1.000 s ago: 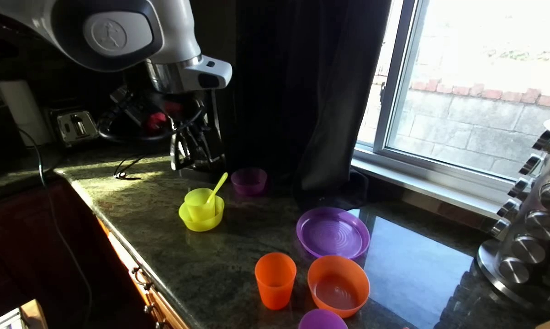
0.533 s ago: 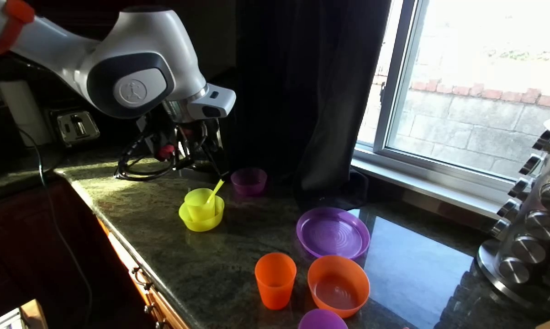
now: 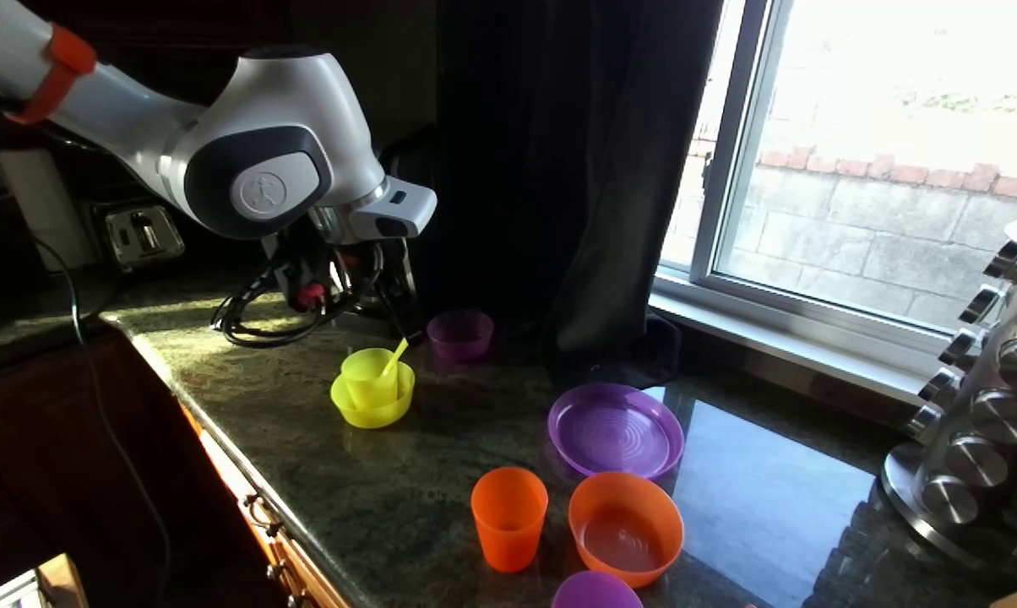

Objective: Remove the knife and cup from the yellow bowl

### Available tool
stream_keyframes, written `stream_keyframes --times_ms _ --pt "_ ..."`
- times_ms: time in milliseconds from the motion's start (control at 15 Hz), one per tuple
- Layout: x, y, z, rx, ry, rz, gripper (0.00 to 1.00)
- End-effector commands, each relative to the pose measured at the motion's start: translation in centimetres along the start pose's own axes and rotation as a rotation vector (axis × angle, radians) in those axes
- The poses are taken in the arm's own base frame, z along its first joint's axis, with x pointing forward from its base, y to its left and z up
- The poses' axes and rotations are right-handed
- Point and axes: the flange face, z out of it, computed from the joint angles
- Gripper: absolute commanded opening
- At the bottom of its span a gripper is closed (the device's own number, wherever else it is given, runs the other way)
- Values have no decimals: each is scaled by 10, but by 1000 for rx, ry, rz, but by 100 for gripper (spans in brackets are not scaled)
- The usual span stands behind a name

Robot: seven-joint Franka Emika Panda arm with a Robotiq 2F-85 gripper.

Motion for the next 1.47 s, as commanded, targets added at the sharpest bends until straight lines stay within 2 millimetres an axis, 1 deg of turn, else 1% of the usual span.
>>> stream_keyframes --times_ms 0,400,667,1000,1067,1133,1200,1267,1400 --pt "1 0 -1 1 0 0 100" --pt "-21 -6 6 -51 73 43 100" --pt "-34 -11 16 -57 112 43 100" --pt "-43 -9 26 -67 125 57 100" --pt "-43 -9 26 -72 127 59 97" --pt "-44 -10 26 -75 129 59 77" --pt "-44 -11 26 -77 131 59 72" --pt "-44 -12 26 -82 133 60 71" --pt "-45 -13 26 -90 135 59 56"
